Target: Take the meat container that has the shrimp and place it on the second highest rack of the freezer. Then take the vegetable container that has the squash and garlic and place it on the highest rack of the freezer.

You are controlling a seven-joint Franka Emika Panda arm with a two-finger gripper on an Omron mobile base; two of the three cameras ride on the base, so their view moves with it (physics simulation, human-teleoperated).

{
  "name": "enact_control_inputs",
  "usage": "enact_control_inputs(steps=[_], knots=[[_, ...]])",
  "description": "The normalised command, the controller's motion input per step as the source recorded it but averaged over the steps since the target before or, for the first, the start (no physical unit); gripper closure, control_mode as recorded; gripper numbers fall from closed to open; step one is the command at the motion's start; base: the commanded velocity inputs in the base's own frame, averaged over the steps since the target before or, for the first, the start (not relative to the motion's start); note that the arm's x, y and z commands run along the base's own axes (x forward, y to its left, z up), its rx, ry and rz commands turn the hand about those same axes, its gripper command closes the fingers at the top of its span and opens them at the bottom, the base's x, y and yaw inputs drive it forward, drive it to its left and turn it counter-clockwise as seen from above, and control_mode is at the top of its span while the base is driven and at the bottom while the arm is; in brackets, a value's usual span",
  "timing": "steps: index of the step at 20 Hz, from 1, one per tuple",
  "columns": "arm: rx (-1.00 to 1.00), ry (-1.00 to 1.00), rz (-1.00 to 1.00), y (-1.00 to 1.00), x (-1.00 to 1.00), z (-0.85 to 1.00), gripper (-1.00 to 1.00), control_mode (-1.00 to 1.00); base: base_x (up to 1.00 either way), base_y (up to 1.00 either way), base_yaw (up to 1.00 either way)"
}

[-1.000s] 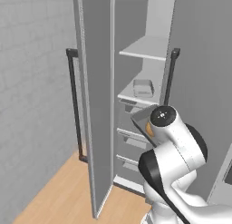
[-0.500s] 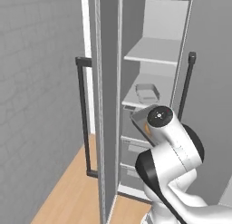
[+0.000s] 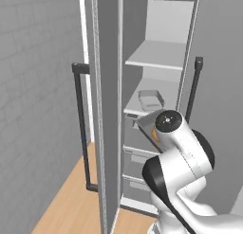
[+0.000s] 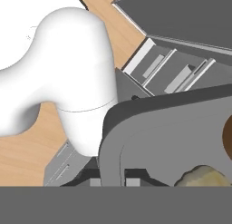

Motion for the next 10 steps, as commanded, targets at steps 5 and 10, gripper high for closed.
enact_control_inputs(steps=[5, 10], knots=[[0.0, 0.0, 0.0, 0.0, 0.0, 0.0, 1.0, 1.0, 0.29, -0.21, 0.0], [0.0, 0.0, 0.0, 0.0, 0.0, 0.0, 1.0, 1.0, 0.5, -0.09, 0.0]])
